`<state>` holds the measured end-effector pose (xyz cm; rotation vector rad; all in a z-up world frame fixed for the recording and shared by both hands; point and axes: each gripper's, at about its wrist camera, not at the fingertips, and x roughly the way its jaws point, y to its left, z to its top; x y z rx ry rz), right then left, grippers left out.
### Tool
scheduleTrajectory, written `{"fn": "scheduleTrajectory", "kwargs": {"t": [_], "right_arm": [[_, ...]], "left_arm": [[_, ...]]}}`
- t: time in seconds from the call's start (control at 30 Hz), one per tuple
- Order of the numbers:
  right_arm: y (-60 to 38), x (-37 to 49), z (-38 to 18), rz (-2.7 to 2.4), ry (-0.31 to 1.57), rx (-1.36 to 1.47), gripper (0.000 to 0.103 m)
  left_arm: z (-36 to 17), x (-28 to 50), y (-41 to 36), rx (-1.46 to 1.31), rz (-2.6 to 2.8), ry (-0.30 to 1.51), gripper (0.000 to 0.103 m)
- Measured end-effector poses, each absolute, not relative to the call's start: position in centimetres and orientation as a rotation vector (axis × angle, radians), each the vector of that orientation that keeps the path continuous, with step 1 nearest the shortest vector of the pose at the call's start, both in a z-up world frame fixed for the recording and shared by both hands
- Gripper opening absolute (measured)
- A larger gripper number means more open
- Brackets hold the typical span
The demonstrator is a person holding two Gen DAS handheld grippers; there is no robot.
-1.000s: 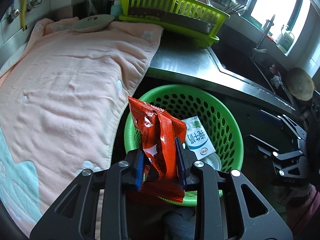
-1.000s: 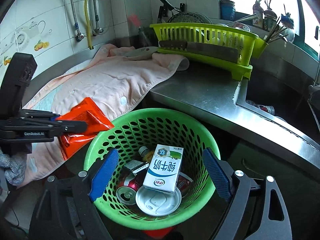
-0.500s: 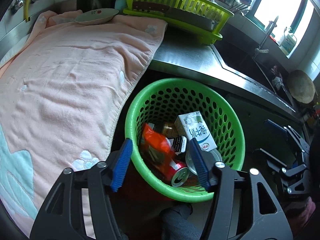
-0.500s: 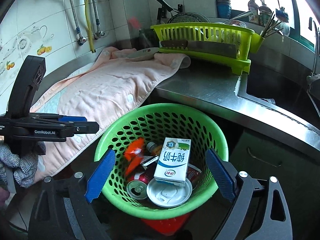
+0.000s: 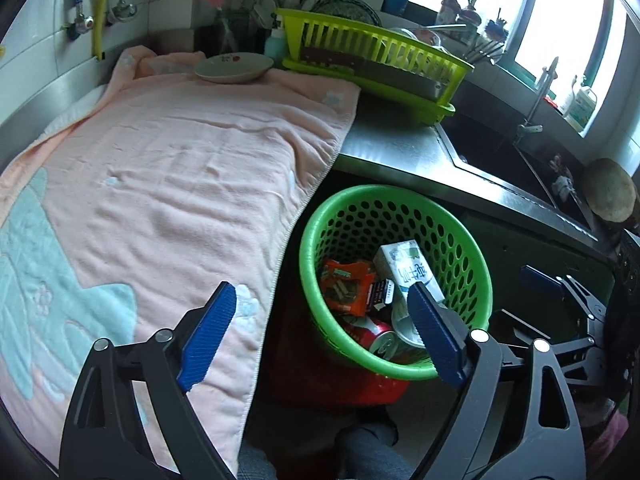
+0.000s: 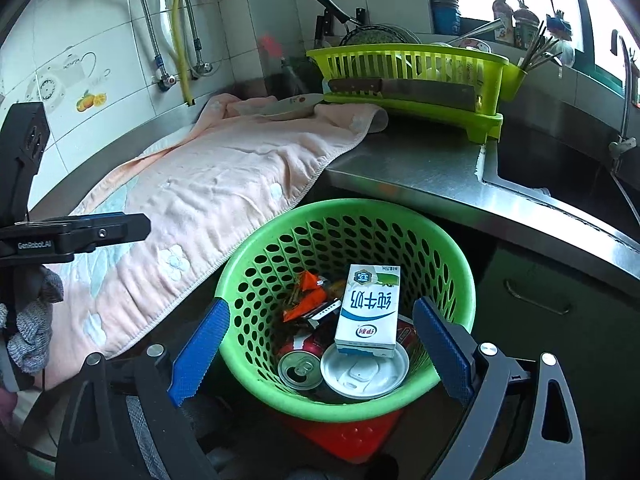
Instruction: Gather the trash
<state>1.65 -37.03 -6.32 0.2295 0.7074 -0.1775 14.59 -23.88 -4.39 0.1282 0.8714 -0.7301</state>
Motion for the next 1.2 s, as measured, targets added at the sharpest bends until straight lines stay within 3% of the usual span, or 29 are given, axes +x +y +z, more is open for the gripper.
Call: {"fn": "scheduleTrajectory", "kwargs": {"t": [0.3, 1.2], "right_arm": [[-35.6, 1.4, -5.8, -0.182, 0.713, 0.224, 0.093], [-32.2, 0.7, -4.8, -0.193, 0.73, 0.189, 0.093]], "left_arm": [[-2.7, 13.0, -20.7, 0.142, -0.632, 0.806, 0.097], [-2.2, 9.4, -13.7, 0.149, -0.443, 0.733, 0.098]]}}
